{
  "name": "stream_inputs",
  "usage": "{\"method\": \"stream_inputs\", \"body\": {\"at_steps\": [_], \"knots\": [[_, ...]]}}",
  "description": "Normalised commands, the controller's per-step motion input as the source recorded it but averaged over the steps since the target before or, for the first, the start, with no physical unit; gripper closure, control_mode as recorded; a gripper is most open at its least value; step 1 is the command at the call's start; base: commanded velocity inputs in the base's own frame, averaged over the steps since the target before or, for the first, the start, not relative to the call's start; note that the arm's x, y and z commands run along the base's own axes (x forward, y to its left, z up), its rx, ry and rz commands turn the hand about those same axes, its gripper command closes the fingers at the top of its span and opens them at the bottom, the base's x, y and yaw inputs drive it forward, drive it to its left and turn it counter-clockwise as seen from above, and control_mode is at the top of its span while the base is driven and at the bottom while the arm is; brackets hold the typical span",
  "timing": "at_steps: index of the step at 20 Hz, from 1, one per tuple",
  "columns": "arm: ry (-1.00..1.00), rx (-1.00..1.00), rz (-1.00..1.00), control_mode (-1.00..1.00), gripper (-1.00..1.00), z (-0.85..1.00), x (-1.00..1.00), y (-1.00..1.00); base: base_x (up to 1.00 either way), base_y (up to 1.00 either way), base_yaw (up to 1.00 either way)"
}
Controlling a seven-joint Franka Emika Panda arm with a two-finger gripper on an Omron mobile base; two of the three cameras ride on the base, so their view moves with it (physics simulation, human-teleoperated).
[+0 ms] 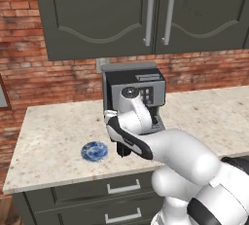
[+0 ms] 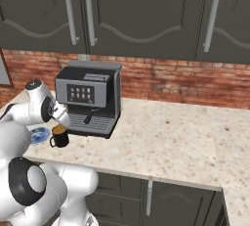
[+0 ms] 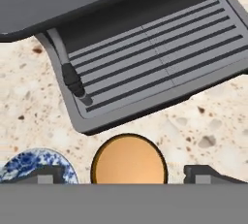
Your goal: Take a sugar cube from the saucer and place it inside the coffee. Then, grab milk from the fridge and place it next to the coffee on the counter to sweeten the coffee.
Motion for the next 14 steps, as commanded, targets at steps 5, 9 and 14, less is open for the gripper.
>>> {"method": "stream_inputs", "body": {"at_steps": [5, 9, 14], "knots": [[-0.20, 0.01, 0.03, -1.00, -1.00, 0.54, -0.38, -0.64, 0.00, 0.00, 0.00], [-0.14, 0.01, 0.12, -1.00, -1.00, 0.40, -0.46, -0.96, 0.00, 0.00, 0.00], [-0.08, 0.01, 0.15, -1.00, -1.00, 0.23, -0.46, -0.99, 0.00, 0.00, 0.00]]}}
